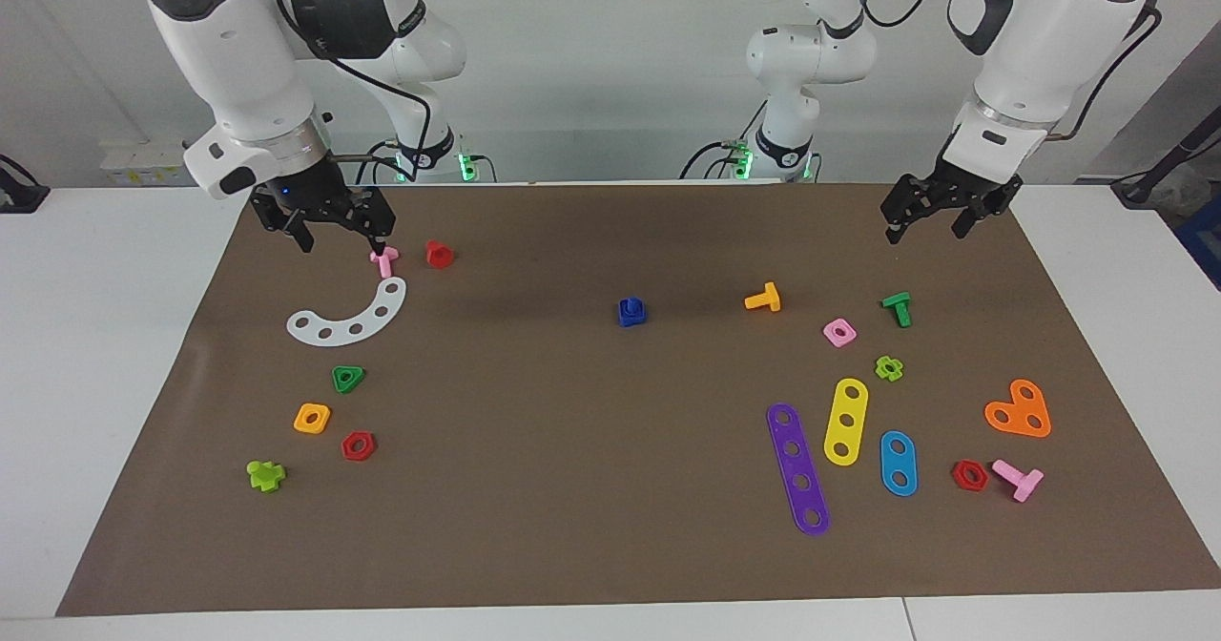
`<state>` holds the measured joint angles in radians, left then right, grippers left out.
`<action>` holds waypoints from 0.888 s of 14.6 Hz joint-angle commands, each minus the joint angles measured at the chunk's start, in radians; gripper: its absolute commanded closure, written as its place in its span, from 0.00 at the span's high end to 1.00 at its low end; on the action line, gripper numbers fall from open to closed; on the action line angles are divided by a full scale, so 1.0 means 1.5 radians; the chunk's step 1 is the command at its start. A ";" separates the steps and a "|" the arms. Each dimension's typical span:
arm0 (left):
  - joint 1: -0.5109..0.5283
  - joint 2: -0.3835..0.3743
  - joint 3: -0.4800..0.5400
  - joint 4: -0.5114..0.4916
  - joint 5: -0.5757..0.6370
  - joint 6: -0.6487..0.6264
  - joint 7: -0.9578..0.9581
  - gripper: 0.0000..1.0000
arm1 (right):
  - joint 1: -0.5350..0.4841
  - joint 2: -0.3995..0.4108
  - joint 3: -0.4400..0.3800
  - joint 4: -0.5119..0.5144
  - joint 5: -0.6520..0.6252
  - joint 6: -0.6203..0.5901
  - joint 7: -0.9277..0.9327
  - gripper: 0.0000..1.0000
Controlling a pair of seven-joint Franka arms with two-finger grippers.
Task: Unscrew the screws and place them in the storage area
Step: 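Swing the left gripper from the table edge toward the blue cube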
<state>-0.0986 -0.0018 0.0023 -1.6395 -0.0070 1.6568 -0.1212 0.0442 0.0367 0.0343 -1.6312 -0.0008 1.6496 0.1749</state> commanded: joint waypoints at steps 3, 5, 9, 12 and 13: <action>0.015 -0.022 -0.001 -0.029 -0.009 0.019 0.010 1.00 | -0.006 -0.015 0.002 -0.015 0.019 -0.005 -0.019 1.00; 0.016 -0.022 -0.001 -0.030 -0.008 0.018 0.011 1.00 | -0.006 -0.015 0.002 -0.015 0.019 -0.005 -0.019 1.00; 0.005 -0.048 -0.001 -0.073 -0.008 0.002 0.076 1.00 | -0.006 -0.015 0.002 -0.015 0.019 -0.005 -0.019 1.00; 0.004 -0.051 -0.004 -0.084 -0.010 0.029 0.081 1.00 | -0.006 -0.015 0.002 -0.015 0.019 -0.005 -0.019 1.00; 0.002 -0.050 -0.007 -0.084 -0.014 0.030 0.078 1.00 | -0.006 -0.015 0.002 -0.015 0.019 -0.005 -0.019 1.00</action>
<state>-0.0874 -0.0399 -0.0065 -1.7204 -0.0076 1.6687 -0.0179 0.0442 0.0367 0.0343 -1.6312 -0.0008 1.6496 0.1749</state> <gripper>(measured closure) 0.000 0.000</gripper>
